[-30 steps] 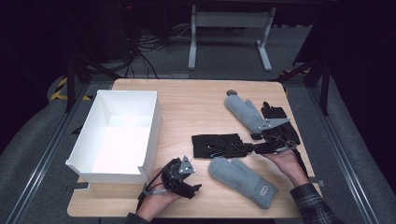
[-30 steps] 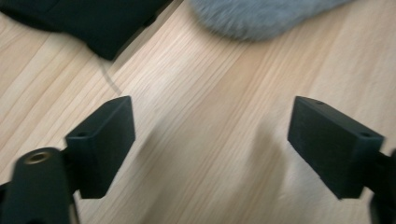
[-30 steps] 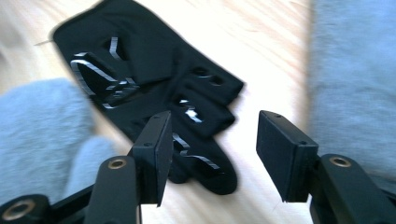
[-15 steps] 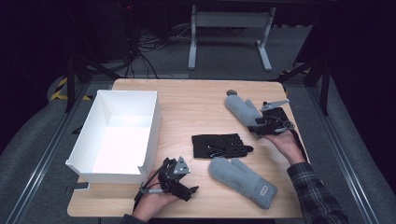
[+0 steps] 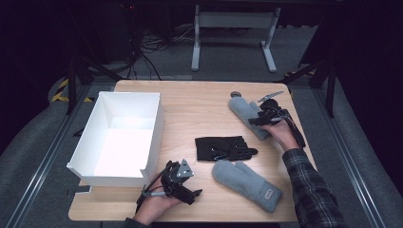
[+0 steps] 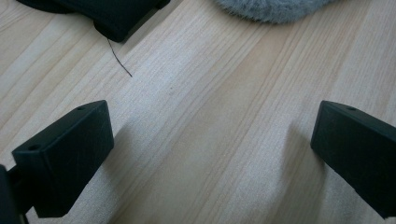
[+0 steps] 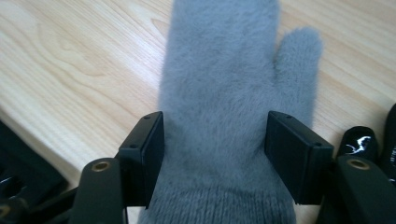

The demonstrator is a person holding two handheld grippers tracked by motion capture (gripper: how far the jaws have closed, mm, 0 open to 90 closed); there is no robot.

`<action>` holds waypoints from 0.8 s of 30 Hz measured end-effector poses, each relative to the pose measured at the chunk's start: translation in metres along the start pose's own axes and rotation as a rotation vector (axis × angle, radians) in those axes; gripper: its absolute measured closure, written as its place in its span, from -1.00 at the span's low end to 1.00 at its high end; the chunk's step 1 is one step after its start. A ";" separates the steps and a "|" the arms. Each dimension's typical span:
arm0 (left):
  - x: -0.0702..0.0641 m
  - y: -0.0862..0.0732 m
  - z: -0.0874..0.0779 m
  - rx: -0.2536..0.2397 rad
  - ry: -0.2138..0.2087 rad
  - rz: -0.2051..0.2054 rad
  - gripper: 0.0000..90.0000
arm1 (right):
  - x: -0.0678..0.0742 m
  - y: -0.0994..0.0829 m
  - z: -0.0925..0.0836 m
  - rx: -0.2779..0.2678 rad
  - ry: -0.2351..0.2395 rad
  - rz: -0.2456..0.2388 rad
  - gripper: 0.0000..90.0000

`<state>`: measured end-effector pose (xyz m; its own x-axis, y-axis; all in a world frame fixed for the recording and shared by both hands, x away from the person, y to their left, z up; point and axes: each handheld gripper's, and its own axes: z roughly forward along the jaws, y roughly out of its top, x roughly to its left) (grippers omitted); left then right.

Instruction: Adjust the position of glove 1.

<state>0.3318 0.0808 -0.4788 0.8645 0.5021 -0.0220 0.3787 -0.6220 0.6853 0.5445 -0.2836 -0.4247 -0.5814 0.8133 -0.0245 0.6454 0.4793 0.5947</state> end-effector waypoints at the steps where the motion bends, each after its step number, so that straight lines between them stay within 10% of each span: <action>1: 0.000 0.000 0.000 0.000 0.000 0.000 -1.00 | 0.000 0.000 0.002 0.008 0.000 0.004 -0.11; 13: 0.000 0.000 0.000 -0.001 0.000 0.000 -1.00 | 0.000 -0.006 0.006 0.012 -0.007 -0.017 0.72; 24: 0.000 0.000 0.000 -0.001 0.000 -0.001 -1.00 | -0.005 -0.006 -0.018 -0.065 0.004 -0.008 0.83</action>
<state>0.3319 0.0808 -0.4788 0.8641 0.5028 -0.0223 0.3791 -0.6212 0.6859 0.5348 -0.2967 -0.4141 -0.5885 0.8080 -0.0265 0.6071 0.4633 0.6456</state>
